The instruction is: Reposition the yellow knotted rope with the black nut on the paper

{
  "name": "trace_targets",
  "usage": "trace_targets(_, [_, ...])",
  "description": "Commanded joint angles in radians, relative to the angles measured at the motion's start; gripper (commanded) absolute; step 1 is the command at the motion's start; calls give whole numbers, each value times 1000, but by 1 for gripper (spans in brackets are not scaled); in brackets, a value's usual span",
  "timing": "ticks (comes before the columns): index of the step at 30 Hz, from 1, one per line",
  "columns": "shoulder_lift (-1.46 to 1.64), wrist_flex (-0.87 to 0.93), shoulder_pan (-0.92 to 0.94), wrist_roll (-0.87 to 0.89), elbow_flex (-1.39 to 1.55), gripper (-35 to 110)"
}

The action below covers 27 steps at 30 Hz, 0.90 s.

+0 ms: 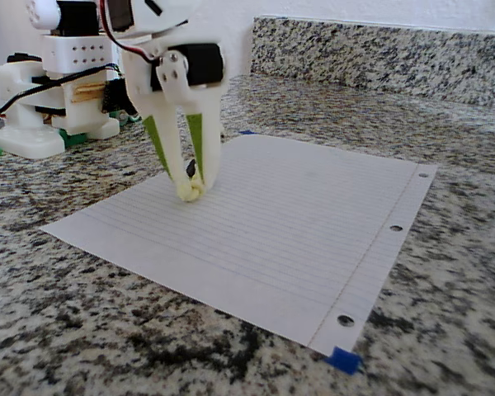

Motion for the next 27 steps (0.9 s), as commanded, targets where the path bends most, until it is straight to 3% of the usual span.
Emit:
trace_targets(1, [-11,-17,11,6,-41,38])
trace_targets(27, [-100,-52,20,6,-74,28])
